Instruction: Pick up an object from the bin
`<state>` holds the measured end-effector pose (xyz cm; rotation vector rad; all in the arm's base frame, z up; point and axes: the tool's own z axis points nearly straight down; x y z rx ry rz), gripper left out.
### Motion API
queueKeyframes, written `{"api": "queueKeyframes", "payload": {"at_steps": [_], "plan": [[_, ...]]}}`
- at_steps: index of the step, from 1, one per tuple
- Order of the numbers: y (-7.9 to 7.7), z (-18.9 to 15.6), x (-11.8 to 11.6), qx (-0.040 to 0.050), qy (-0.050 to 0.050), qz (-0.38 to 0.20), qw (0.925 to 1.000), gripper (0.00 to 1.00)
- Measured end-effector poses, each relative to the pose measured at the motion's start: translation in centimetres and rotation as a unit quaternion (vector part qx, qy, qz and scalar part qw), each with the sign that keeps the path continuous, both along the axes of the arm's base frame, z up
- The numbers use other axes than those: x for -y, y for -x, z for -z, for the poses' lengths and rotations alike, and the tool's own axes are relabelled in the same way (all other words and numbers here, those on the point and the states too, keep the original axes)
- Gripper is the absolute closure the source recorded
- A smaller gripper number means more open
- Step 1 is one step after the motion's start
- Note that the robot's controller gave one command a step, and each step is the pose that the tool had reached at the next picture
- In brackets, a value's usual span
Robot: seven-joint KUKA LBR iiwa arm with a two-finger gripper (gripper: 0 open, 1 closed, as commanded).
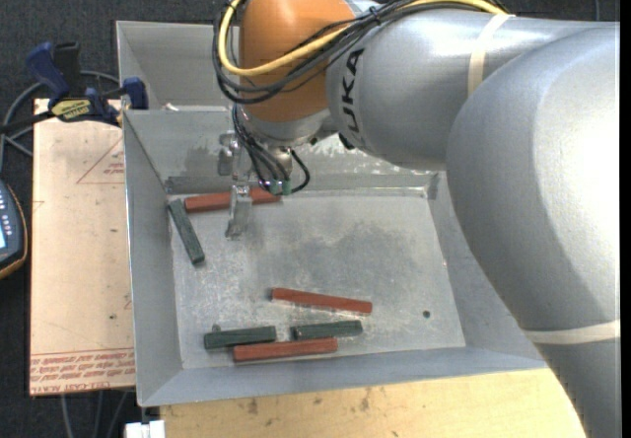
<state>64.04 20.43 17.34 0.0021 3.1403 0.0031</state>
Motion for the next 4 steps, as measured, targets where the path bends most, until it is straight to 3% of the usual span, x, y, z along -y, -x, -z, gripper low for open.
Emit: {"api": "queueKeyframes", "payload": {"at_steps": [1,2,3,4], "plan": [[-1.4,10.8,-1.7,-0.0059,0.001,-0.031,0.9995,0.0],[-1.7,10.1,-1.7,0.0014,-0.001,-0.029,0.9996,1.0],[-1.1,-3.6,-1.6,0.0058,-0.001,-0.042,0.9991,1.0],[-0.9,-3.0,-1.6,0.0011,0.0,-0.042,0.9991,0.0]]}}
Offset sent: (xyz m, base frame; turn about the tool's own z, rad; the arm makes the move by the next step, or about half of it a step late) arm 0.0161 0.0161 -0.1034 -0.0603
